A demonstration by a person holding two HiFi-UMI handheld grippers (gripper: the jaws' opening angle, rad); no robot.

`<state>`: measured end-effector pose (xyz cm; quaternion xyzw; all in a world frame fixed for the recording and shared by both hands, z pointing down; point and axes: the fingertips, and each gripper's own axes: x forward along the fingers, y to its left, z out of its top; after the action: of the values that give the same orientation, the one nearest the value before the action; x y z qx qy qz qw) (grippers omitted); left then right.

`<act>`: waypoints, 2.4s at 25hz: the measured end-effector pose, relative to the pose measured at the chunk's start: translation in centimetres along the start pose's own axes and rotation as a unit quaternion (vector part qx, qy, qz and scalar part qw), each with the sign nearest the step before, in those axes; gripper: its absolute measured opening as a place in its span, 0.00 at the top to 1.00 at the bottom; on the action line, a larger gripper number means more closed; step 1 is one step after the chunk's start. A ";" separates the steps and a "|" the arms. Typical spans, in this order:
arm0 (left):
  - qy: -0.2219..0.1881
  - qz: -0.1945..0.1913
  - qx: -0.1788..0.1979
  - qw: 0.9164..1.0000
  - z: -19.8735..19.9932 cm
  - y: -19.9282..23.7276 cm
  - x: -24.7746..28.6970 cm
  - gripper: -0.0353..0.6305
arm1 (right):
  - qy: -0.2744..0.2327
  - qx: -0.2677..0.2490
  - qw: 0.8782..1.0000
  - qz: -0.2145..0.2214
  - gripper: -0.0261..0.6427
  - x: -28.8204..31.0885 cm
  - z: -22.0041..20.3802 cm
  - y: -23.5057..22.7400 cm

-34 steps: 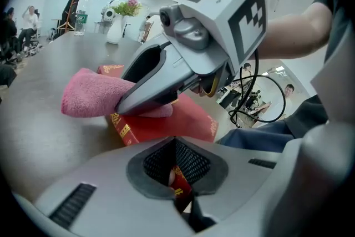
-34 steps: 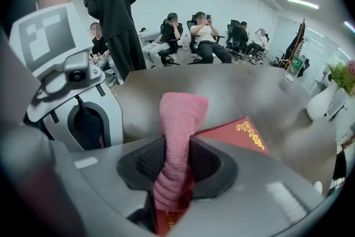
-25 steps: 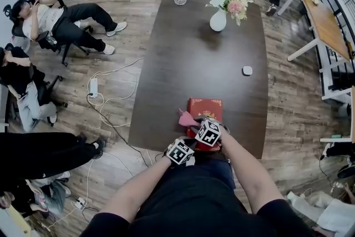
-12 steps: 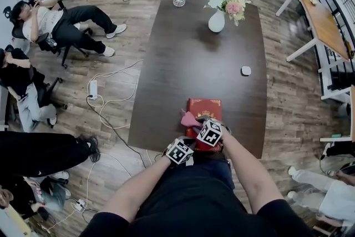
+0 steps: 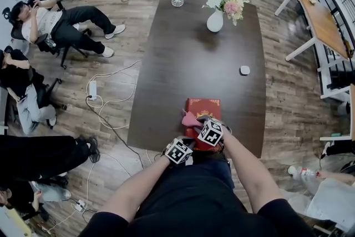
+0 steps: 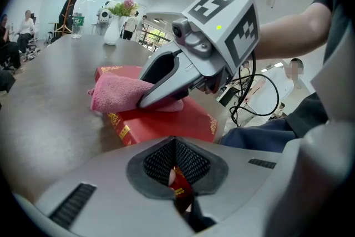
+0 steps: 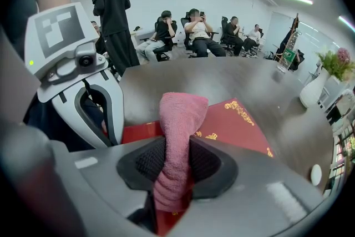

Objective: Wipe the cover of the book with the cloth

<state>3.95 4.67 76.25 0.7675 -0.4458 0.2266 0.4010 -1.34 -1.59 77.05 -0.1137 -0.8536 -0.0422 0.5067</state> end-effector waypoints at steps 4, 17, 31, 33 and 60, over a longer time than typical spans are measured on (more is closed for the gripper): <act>0.002 0.000 0.000 1.000 0.1 0.1 -0.1 0.95 | 0.000 0.003 1.000 -0.001 0.78 -0.2 -0.3 -0.2; 0.001 0.000 0.000 1.000 -0.1 0.3 0.0 0.95 | 0.002 0.013 1.000 -0.011 0.78 -0.9 -1.8 -0.7; 0.002 -0.001 0.001 1.000 -0.1 0.2 0.1 0.95 | 0.010 0.026 0.999 -0.024 0.78 -2.2 -3.9 -1.6; 0.001 -0.001 0.002 1.000 -0.1 0.3 0.1 0.95 | 0.011 0.029 0.999 -0.027 0.78 -2.4 -4.2 -1.8; 0.004 0.002 0.008 1.000 -0.2 0.1 0.1 0.95 | 0.015 0.067 0.996 -0.055 0.78 -5.1 -8.2 -2.9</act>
<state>3.88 4.77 76.44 0.7689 -0.4443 0.2342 0.3957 7.29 -6.71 76.70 -0.0319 -0.8516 -0.0146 0.5231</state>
